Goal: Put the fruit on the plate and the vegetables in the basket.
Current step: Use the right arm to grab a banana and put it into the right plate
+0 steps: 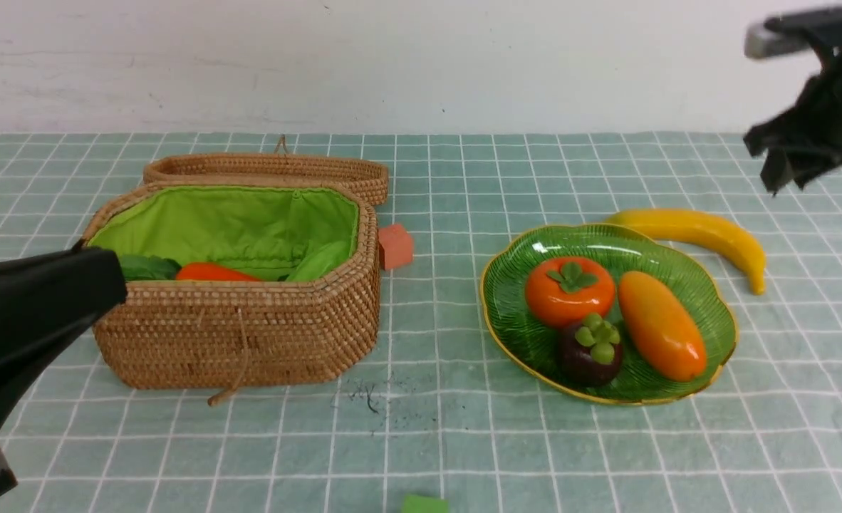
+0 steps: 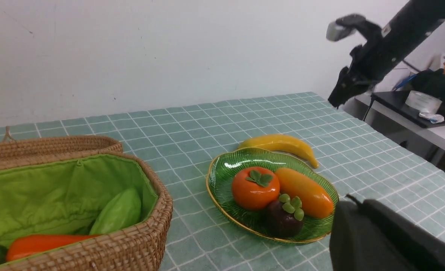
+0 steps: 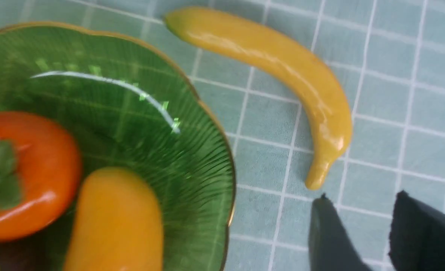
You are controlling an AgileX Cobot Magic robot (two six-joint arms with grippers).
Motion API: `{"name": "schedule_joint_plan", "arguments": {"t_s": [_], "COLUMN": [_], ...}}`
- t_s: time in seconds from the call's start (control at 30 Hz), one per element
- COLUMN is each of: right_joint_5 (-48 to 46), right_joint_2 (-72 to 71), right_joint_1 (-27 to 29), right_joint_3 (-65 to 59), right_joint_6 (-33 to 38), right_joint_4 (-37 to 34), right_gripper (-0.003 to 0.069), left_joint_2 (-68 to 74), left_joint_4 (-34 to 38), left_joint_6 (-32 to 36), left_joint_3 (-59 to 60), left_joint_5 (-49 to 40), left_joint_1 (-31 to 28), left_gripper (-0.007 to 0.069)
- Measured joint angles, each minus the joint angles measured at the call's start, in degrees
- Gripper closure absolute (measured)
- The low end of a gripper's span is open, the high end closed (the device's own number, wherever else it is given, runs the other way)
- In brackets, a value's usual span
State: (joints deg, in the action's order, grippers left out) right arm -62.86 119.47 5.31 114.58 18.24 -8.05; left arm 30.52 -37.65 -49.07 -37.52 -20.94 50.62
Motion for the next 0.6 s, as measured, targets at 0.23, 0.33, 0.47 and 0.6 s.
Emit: {"name": "schedule_joint_plan", "arguments": {"t_s": [0.23,0.33,0.47,0.6], "right_joint_5": [11.59,14.46,16.79,17.44], "right_joint_2": [12.26,14.26,15.98,16.70], "right_joint_1": [3.41,3.41,3.35,3.28], "right_joint_3": [-0.05,-0.05,-0.05,-0.05], "right_joint_6": [7.15,9.30,10.20,10.33], "right_joint_4": [-5.46,-5.88,-6.07,-6.51], "right_gripper": [0.0094,0.0078,0.0097,0.0195], "left_joint_2": [0.00,0.00,0.00,0.00], "left_joint_4": [0.80,0.87,0.87,0.87], "left_joint_6": [-0.05,-0.05,-0.05,-0.05], "left_joint_3": [0.00,0.00,0.00,0.00], "left_joint_5": [-1.52,-1.52,-1.56,-1.78], "left_joint_1": [0.00,0.00,0.00,0.00], "left_gripper": [0.0637,0.0636,0.0634,0.0632]}}
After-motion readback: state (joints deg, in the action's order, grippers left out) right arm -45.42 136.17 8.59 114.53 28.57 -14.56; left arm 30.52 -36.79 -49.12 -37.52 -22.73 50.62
